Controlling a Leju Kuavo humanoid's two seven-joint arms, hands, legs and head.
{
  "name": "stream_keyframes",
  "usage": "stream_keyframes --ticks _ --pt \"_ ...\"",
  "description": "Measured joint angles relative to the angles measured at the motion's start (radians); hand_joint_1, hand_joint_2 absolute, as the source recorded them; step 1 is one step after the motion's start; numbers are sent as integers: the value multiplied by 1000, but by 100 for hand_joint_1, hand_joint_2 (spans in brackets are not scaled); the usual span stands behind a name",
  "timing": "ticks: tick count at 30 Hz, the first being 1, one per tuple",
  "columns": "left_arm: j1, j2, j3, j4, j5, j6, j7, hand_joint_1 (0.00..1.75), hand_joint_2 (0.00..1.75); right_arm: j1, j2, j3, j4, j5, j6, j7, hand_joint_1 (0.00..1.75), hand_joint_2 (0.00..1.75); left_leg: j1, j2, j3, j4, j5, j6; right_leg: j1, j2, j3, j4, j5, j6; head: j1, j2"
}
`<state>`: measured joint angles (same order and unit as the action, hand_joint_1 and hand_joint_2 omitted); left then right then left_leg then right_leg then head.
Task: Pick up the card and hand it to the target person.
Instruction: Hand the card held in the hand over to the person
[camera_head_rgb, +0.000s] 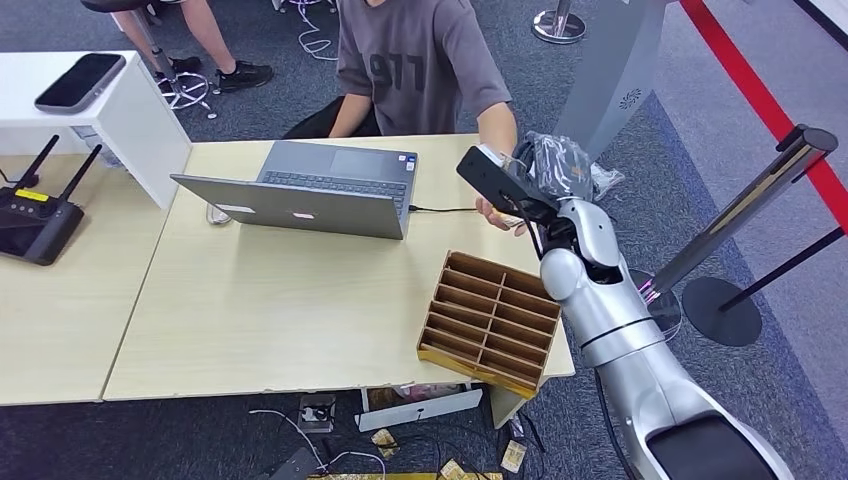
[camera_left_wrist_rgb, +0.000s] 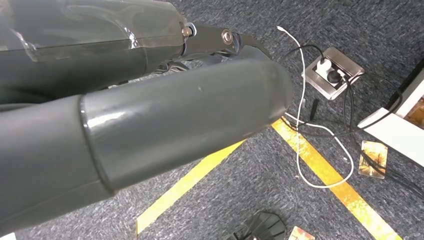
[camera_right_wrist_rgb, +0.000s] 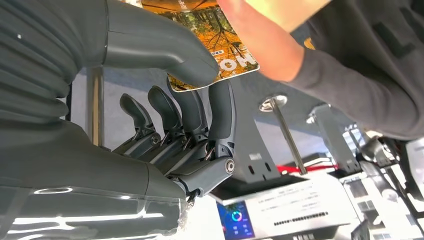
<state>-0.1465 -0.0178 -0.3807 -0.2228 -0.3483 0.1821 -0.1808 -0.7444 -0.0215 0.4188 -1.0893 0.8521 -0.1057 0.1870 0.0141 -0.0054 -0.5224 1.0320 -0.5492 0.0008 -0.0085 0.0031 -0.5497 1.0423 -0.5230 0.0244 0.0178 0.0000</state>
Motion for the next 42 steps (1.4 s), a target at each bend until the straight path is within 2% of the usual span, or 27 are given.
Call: stream_keyframes --ticks 6,8,9,12,13,22,27,34,42 --pt "-3 -4 0 0 -6 -4 0 0 0 -15 29 -3 105 -4 -19 -15 144 175 0 0 0 0 0 0 0 0 0 0 0 0 0 0" --pt "-4 -5 0 0 -8 -6 0 0 0 -21 37 -6 137 -7 -33 -26 138 175 0 0 0 0 0 0 0 0 0 0 0 0 0 0" --pt "-4 -5 0 0 -9 -7 0 0 0 -24 41 -8 152 -8 -40 -31 119 175 0 0 0 0 0 0 0 0 0 0 0 0 0 0" --pt "-6 -6 0 -2 -11 -7 0 0 0 -30 51 -14 188 -1 -55 -44 18 175 0 0 0 0 0 0 0 0 0 0 0 0 0 0" --pt "-7 -6 0 -2 -11 -7 0 0 0 -31 53 -14 197 5 -57 -46 1 175 0 0 0 0 0 0 0 0 0 0 0 0 0 0" --pt "-9 -6 0 -2 -11 -4 -4 0 0 -21 65 -12 228 28 -47 -47 0 175 0 0 0 0 0 0 0 0 0 0 0 0 0 0" --pt "-8 -6 0 -2 -8 4 -16 0 0 21 71 -12 202 -16 -54 -46 0 175 0 0 0 0 0 0 0 0 0 0 0 0 0 0" --pt "0 -5 1 -2 -1 4 -17 0 0 122 73 -22 59 -78 -124 -77 0 175 0 0 1 0 0 0 0 0 0 0 0 0 0 0" --pt "-2 4 2 -2 10 -36 -3 0 0 259 76 -55 -184 -131 -226 -129 0 175 0 1 1 0 0 0 0 0 0 0 0 0 0 0"
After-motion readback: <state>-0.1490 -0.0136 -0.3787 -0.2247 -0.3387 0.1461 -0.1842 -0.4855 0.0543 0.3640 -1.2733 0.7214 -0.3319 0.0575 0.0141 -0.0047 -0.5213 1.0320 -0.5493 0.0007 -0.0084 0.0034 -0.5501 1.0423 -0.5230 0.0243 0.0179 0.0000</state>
